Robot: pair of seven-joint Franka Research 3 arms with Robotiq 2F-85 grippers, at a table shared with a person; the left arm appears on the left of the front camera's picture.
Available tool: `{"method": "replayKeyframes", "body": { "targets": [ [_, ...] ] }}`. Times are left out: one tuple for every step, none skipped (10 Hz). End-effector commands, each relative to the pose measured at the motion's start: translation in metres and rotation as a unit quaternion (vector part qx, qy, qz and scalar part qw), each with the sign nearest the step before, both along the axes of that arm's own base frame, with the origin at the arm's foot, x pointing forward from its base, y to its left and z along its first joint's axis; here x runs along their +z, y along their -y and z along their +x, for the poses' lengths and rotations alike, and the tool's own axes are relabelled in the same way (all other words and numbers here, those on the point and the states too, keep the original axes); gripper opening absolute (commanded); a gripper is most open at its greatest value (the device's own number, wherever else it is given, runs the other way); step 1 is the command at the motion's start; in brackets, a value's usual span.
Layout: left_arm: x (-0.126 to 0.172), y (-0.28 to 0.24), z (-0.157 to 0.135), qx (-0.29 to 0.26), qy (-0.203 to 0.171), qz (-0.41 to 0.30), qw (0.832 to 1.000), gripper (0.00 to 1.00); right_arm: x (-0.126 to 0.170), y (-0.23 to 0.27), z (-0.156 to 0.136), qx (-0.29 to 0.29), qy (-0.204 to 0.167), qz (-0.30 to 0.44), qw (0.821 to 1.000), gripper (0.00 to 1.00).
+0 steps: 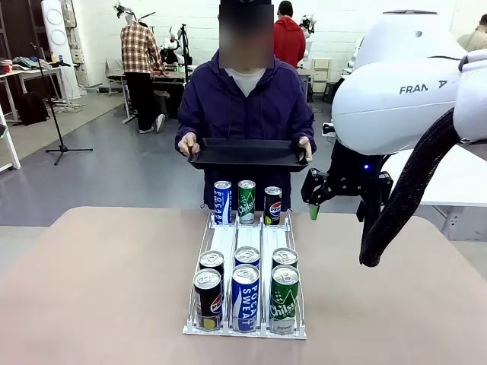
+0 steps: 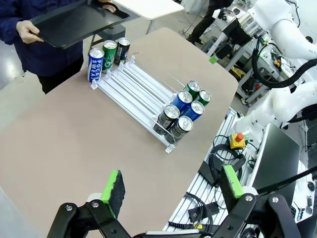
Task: Retrieve and hand over the desired beverage to the person.
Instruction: Pick up a can of the same type that the person held from the Automatic Can Dispenser.
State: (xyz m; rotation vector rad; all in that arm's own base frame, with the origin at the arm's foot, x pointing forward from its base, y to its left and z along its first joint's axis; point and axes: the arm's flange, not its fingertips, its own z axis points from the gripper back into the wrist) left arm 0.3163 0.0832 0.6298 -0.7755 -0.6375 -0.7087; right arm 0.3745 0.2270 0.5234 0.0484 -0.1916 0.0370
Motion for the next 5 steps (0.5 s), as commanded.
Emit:
{"method": "replayKeyframes", "body": {
  "targets": [
    [0.0005,-0.0008,-0.0001,-0.007,0.01,-0.007,1.0,1.0,0.0039,0.0033,-0.0017,0.005,0.005,-0.003,1.0,1.0],
    [0.0005,-0.0008,-0.0001,-0.007,0.01,-0.007,1.0,1.0,0.0039,0.0033,-0.0017,0.005,0.005,-0.003,1.0,1.0],
    [0.0005,-0.0008,-0.0001,-0.007,0.01,-0.007,1.0,1.0,0.0039,0.0033,-0.0017,0.005,0.005,-0.003,1.0,1.0],
    [0.0005,-0.0008,-0.0001,-0.007,0.01,-0.007,1.0,1.0,0.0039,0.0033,-0.0017,0.005,0.005,-0.003,1.0,1.0],
    [0.0005,-0.0008,-0.0001,-0.007,0.01,-0.007,1.0,1.0,0.0039,0.0033,-0.0017,0.005,0.005,-0.003,1.0,1.0]
  ]
}}
